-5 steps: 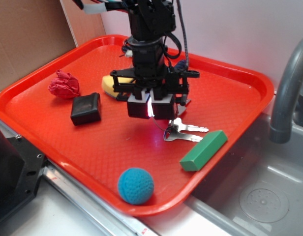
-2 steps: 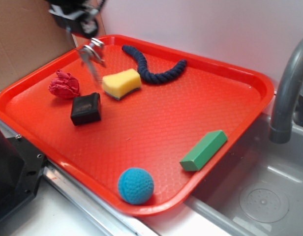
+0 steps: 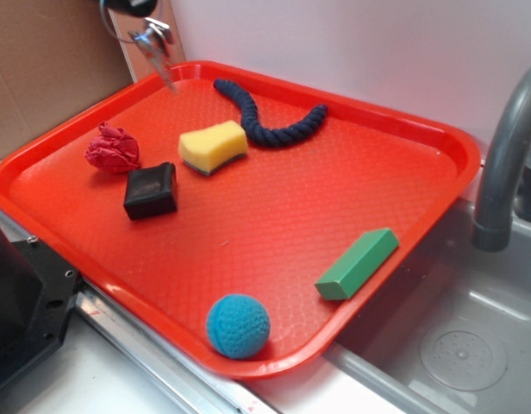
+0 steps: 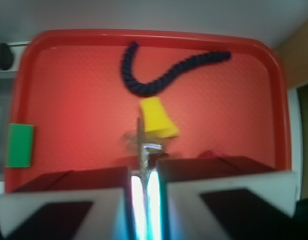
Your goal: Grab the silver keys.
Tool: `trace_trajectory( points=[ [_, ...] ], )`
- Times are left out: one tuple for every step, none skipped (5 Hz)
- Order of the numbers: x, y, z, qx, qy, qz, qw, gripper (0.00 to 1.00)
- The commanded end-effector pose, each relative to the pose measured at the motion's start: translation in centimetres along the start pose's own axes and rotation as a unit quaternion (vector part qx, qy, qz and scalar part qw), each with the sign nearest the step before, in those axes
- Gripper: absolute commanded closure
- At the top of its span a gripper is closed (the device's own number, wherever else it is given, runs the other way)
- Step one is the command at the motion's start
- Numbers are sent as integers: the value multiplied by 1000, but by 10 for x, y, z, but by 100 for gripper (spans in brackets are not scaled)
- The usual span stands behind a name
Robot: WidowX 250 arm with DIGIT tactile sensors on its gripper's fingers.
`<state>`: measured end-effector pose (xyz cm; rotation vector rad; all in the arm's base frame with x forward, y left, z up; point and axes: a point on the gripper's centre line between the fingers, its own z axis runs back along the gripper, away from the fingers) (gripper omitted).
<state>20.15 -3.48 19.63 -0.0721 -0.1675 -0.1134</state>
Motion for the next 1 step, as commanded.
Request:
trace_trajectory(
  points=[
    [17, -2, 9, -8, 10, 21, 1000, 100]
  ],
)
